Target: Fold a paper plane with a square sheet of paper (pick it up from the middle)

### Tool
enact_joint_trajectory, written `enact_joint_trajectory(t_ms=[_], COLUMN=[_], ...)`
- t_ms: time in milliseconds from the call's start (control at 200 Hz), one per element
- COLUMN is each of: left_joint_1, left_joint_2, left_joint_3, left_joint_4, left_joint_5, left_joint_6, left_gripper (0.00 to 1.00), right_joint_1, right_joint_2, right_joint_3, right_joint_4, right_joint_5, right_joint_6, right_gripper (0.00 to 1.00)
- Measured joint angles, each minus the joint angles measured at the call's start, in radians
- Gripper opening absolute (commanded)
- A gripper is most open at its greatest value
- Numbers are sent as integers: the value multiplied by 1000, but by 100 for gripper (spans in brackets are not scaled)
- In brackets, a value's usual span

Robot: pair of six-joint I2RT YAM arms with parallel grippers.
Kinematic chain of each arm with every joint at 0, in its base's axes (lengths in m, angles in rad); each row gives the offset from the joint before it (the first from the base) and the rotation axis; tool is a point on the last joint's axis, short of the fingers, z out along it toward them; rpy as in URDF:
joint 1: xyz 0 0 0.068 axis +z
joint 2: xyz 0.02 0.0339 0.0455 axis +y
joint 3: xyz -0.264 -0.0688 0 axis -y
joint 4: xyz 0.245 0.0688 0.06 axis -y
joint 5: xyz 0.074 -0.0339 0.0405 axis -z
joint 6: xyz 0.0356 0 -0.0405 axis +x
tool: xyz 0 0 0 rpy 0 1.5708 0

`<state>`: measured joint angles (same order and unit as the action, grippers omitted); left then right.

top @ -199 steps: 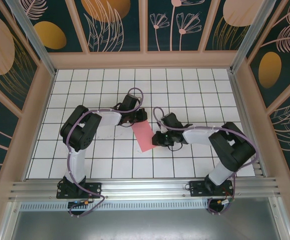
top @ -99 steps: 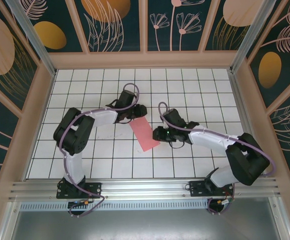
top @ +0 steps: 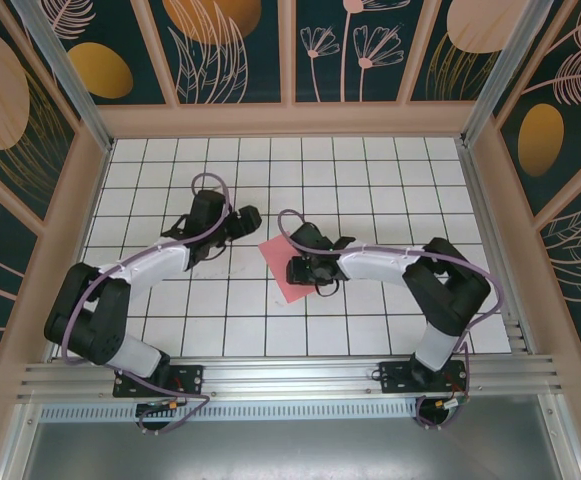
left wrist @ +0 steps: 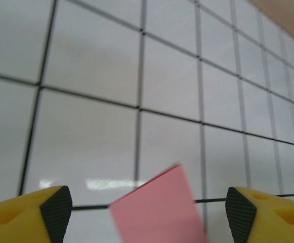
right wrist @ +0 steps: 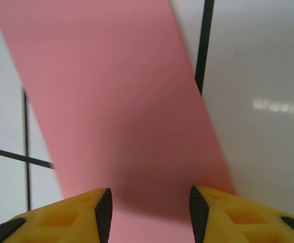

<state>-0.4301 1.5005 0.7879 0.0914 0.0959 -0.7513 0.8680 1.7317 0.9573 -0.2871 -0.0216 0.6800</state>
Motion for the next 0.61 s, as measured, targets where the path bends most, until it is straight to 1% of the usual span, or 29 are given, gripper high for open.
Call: enact_joint_trajectory(t_ms=[25, 50, 280, 480, 605], left_joint_1=[1, 3, 9, 19, 20], left_joint_2=[-3, -8, -103, -165, -182], left_joint_3=[-12, -31, -131, -158, -171], left_joint_4=[-2, -4, -10, -12, -14], left_joint_5=[-2, -8, -61, -98, -102], left_joint_6=[6, 5, -1, -10, -13], left_gripper=[98, 99, 98, 99, 99], right_joint_1=[8, 13, 63, 62, 56], right_joint_2=[5, 7, 33, 95, 94], right_joint_3=[2, 4, 29, 120, 149], right_joint_4=[-2, -4, 12, 18, 17], right_joint_5=[9, 19, 21, -20, -4], right_joint_6=[9, 18, 132, 173, 174], right_gripper=[49, 50, 50, 52, 54])
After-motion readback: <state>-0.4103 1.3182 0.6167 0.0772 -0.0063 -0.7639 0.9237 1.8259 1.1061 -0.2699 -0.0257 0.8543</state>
